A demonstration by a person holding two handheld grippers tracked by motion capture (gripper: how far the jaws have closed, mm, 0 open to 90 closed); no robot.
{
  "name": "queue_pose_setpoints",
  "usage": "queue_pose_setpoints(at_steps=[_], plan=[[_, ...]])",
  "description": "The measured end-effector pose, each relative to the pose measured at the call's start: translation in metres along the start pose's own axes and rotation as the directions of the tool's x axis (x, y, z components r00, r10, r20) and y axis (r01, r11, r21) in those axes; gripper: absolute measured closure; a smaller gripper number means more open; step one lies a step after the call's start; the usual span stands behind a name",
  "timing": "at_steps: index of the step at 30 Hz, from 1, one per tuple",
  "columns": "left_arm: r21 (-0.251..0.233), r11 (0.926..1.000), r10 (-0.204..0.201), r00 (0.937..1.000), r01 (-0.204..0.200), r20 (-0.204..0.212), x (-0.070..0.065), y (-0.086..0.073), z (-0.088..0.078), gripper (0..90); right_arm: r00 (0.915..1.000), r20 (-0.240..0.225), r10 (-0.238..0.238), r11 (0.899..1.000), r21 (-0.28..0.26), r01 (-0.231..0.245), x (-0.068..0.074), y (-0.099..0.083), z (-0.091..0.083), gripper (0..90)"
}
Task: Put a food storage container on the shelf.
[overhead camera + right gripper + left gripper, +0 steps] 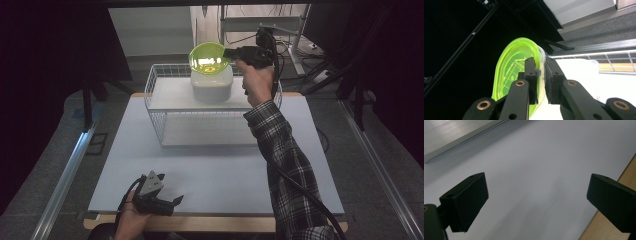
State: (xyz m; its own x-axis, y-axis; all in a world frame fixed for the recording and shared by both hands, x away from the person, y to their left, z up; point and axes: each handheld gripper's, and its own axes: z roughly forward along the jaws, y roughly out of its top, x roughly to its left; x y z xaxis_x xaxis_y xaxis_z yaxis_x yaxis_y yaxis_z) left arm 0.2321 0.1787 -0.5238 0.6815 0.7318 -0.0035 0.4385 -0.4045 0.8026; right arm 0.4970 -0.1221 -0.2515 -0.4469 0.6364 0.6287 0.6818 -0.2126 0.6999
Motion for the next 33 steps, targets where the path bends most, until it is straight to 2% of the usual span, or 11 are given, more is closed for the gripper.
queue_pose_setpoints(at_steps=[9, 14, 19, 23, 27, 33], plan=[[0.001, 1.0, 0.004, 1.0, -0.004, 0.003, -0.0002, 0.0, 0.0005, 3.2, 0.9996, 0.026, 0.009, 1.0, -0.011, -0.008, -0.0046, -0.0012, 0.0043, 79.7], [0.003, 1.0, 0.007, 1.0, -0.007, 0.006, -0.0009, 0.0001, 0.0012, 3.3, 0.9967, 0.078, -0.021, 1.0, -0.004, 0.021, -0.0041, -0.0006, 0.0077, 73.2], [0.007, 0.9999, 0.011, 0.9999, -0.011, 0.008, -0.0011, 0.0, 0.0017, 3.2, 0.9974, 0.071, -0.017, 1.0, -0.004, 0.017, -0.0064, 0.0001, 0.0093, 72.2], [0.007, 0.9999, 0.013, 0.9999, -0.013, 0.01, -0.0013, 0.0, 0.0019, 3.3, 0.9942, 0.096, -0.048, 0.999, 0.002, 0.048, -0.0067, 0.0006, 0.0098, 62.4], [0.007, 0.9999, 0.015, 0.9998, -0.015, 0.012, -0.0015, 0.0001, 0.002, 3.3, 0.9955, 0.082, -0.047, 0.999, 0.007, 0.046, -0.0082, 0.0006, 0.0101, 51.5], [0.005, 0.9999, 0.015, 0.9998, -0.015, 0.013, -0.0016, 0.0001, 0.002, 3.3, 0.9904, 0.073, -0.117, 0.993, 0.017, 0.116, -0.0083, -0.0001, 0.0083, 31.8]])
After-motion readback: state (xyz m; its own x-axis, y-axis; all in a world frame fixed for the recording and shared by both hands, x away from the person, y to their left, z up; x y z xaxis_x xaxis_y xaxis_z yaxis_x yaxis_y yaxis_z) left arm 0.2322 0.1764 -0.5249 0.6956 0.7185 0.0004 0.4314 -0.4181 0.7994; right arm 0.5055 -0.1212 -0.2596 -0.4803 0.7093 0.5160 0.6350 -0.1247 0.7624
